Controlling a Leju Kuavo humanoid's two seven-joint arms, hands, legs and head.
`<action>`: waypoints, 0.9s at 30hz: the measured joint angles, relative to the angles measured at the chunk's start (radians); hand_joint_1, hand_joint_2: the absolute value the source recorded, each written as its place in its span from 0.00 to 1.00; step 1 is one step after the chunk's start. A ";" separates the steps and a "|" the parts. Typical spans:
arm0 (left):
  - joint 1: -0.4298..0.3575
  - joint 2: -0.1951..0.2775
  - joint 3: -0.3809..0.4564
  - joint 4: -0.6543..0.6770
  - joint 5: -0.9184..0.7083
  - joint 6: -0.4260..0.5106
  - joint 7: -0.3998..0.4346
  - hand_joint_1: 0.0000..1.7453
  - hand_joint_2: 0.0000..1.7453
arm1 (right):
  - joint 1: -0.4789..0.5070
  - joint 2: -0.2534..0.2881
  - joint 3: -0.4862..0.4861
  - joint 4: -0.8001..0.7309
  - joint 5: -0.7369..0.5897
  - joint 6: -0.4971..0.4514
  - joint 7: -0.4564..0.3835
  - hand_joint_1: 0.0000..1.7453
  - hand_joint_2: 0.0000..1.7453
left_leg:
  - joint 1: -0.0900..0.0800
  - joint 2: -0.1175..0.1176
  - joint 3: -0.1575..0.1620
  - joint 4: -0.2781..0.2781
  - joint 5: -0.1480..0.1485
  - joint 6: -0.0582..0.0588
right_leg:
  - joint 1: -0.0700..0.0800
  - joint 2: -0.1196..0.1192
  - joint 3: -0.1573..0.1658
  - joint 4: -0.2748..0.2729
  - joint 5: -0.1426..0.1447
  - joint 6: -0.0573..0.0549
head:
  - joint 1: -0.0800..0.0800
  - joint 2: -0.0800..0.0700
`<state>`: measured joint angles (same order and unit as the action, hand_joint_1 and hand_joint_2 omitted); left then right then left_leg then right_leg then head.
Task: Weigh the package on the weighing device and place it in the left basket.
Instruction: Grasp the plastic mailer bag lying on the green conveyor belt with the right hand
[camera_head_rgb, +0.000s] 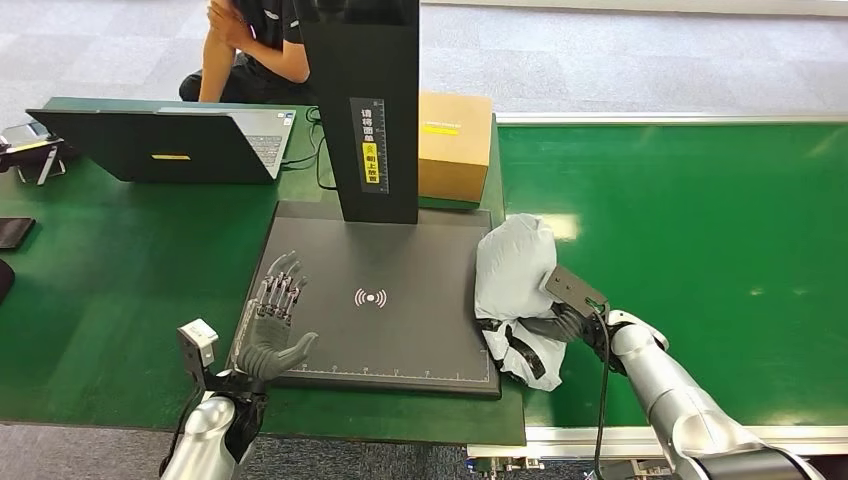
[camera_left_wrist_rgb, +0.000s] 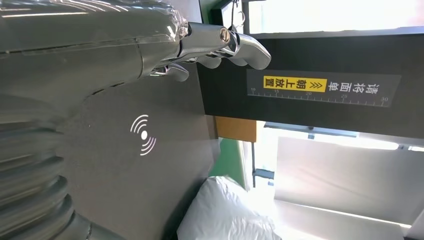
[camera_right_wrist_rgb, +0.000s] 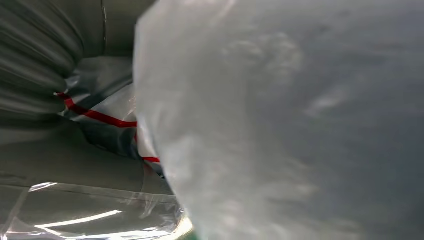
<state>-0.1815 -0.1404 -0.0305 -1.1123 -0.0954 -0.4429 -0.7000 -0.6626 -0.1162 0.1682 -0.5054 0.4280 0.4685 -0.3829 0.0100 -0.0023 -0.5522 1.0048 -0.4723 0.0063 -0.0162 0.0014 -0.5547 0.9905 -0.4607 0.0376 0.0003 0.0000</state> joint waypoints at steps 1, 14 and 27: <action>0.000 0.000 0.000 0.000 0.000 0.000 0.000 0.00 1.00 | 0.000 -0.001 0.000 0.001 0.000 0.000 0.000 1.00 1.00 | 0.000 0.000 0.000 0.000 0.000 0.000 | 0.000 0.000 0.000 0.000 0.000 0.000 | 0.000 0.000; 0.029 0.000 0.000 -0.006 0.018 0.010 0.000 0.00 1.00 | 0.076 0.006 -0.030 -0.099 -0.074 -0.158 -0.096 1.00 1.00 | 0.000 0.000 -0.003 0.000 0.000 0.000 | 0.000 -0.001 -0.002 0.000 0.000 0.000 | 0.000 0.000; 0.044 0.000 0.000 -0.015 0.018 0.011 0.000 0.00 1.00 | 0.126 0.013 -0.059 -0.207 -0.081 -0.164 -0.099 1.00 1.00 | 0.000 -0.001 -0.004 0.000 0.000 0.000 | 0.000 -0.001 -0.003 0.000 0.000 0.000 | 0.000 0.000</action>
<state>-0.1376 -0.1404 -0.0305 -1.1273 -0.0771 -0.4322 -0.7000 -0.5370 -0.1030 0.1091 -0.7119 0.3471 0.3044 -0.4822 0.0100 -0.0030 -0.5565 1.0048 -0.4723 0.0064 -0.0166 0.0007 -0.5580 0.9908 -0.4607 0.0376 0.0002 0.0000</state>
